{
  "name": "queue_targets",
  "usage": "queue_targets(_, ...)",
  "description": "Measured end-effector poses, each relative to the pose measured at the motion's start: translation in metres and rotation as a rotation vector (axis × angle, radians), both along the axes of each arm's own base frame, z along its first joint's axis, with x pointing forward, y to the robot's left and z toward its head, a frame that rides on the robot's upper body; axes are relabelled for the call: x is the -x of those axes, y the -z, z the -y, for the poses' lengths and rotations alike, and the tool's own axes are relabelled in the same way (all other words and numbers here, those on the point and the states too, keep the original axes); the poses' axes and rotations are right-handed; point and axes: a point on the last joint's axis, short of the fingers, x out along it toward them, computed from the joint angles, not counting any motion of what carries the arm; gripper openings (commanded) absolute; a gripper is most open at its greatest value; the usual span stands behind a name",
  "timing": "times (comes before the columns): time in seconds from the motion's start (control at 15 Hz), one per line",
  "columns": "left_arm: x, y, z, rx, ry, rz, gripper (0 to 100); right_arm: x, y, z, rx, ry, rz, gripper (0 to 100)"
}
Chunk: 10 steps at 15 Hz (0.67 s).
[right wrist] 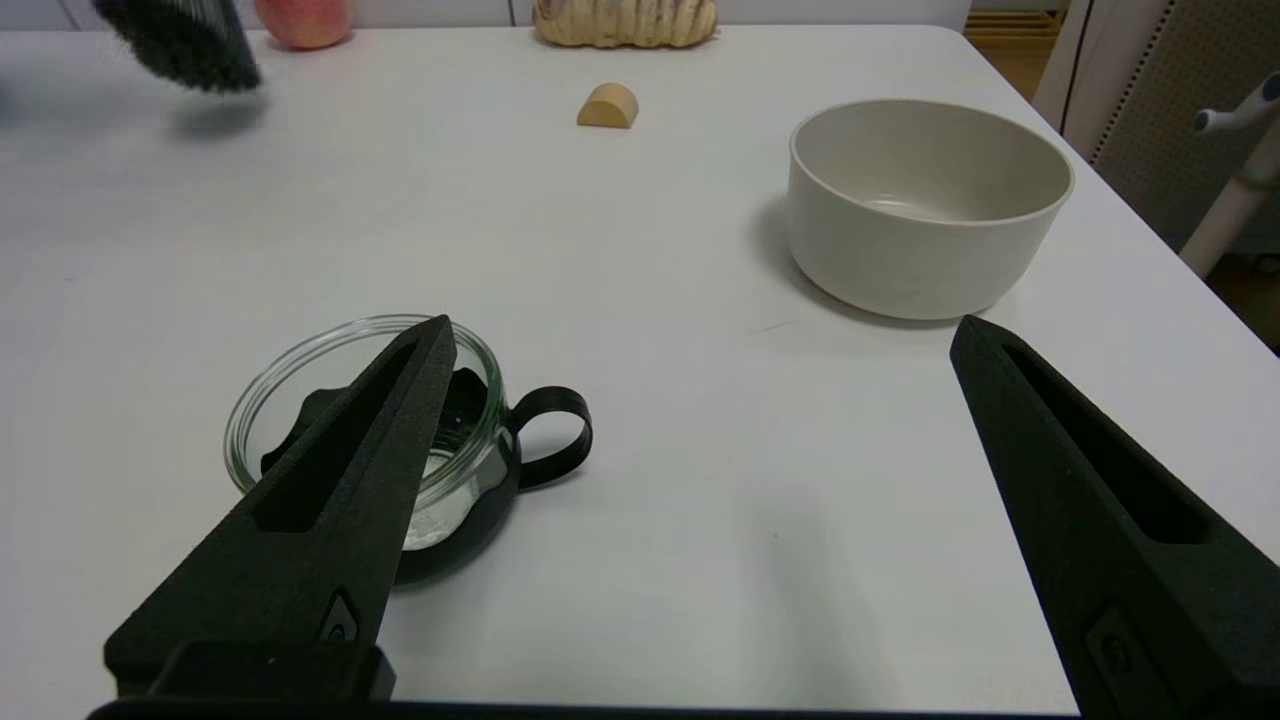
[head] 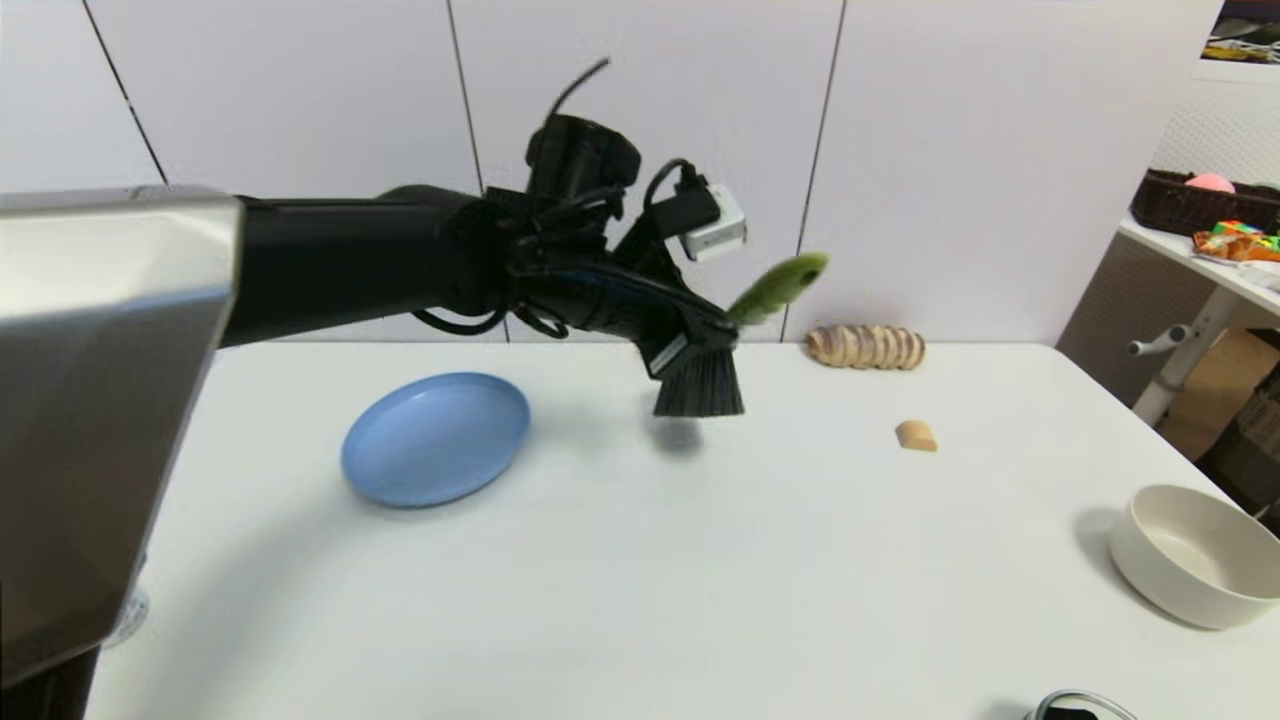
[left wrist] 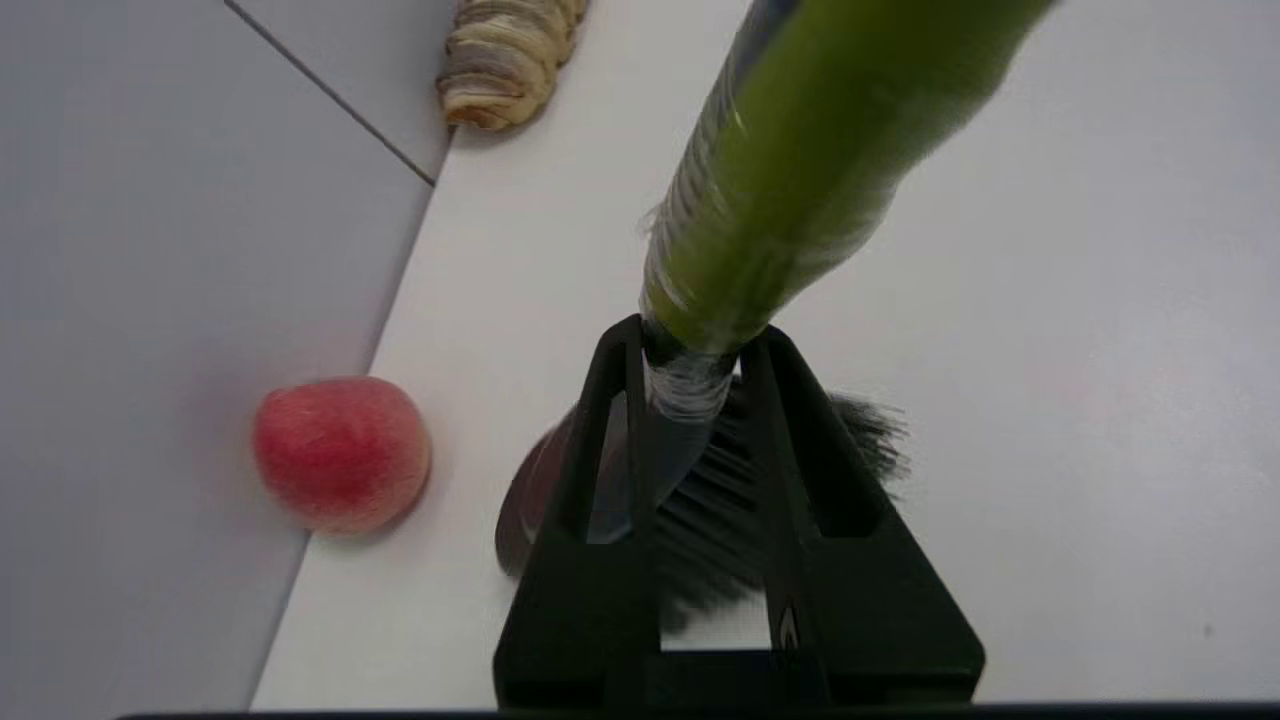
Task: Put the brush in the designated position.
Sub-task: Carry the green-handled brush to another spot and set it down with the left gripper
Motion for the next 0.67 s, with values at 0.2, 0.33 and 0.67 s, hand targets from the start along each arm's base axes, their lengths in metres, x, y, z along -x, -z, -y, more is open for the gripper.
queue_targets(0.2, 0.002, -0.031, -0.029, 0.034, -0.068, 0.066, 0, 0.0, 0.0, 0.0, 0.0, 0.0, 0.0, 100)
queue_targets(0.33, 0.003, -0.05, -0.051, 0.055, -0.117, 0.105, 0, 0.0, 0.0, 0.0, 0.0, 0.0, 0.0, 100)
queue_targets(0.67, -0.003, -0.079, -0.108, 0.083, -0.25, 0.178, 0, 0.0, 0.0, 0.0, 0.0, 0.0, 0.0, 100)
